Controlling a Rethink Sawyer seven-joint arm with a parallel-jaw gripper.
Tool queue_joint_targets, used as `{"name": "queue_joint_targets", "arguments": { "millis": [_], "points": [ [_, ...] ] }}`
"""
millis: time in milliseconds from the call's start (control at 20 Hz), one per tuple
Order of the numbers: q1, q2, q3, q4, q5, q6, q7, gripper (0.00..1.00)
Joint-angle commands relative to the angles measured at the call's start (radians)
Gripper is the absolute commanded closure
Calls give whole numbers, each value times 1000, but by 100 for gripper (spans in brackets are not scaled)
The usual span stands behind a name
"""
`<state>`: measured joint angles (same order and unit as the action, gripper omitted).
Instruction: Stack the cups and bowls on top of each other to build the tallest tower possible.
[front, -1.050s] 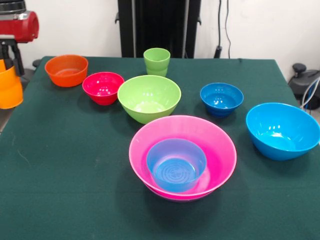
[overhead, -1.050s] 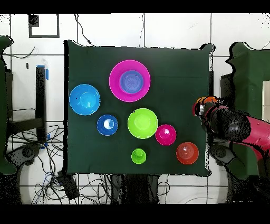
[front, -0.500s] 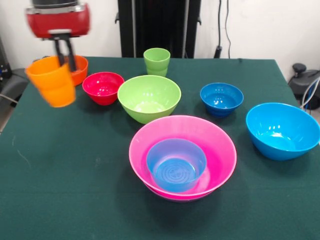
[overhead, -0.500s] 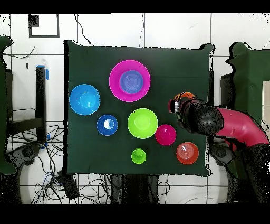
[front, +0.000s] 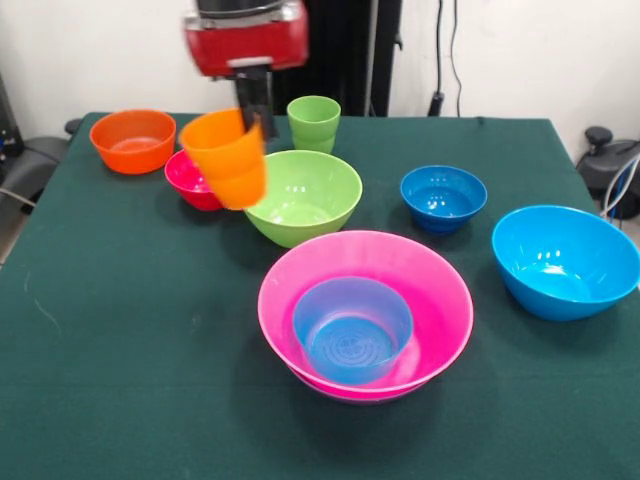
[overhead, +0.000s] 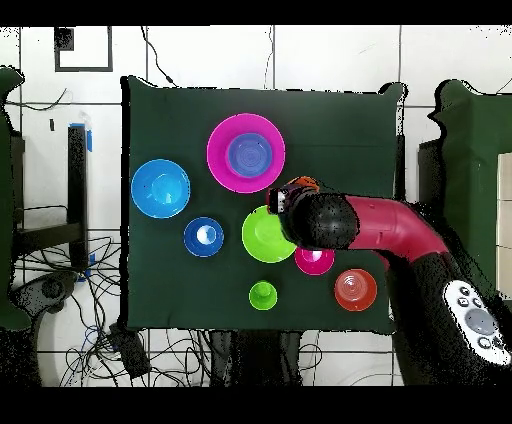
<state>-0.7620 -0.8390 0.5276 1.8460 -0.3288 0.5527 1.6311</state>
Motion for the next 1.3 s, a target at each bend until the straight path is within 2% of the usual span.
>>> {"name": "queue_joint_targets", "arguments": {
  "millis": [50,200,450,850,1300],
  "points": [
    [107,16,-87,55,37,-70,250,100],
    [156,38,-102,28,47,-86,294,100],
    [198,55,-113,-14,58,-81,328,100],
    [231,106,-112,-136,64,-11,306,100],
    [268,174,-102,-296,78,114,245,100]
  ]
}}
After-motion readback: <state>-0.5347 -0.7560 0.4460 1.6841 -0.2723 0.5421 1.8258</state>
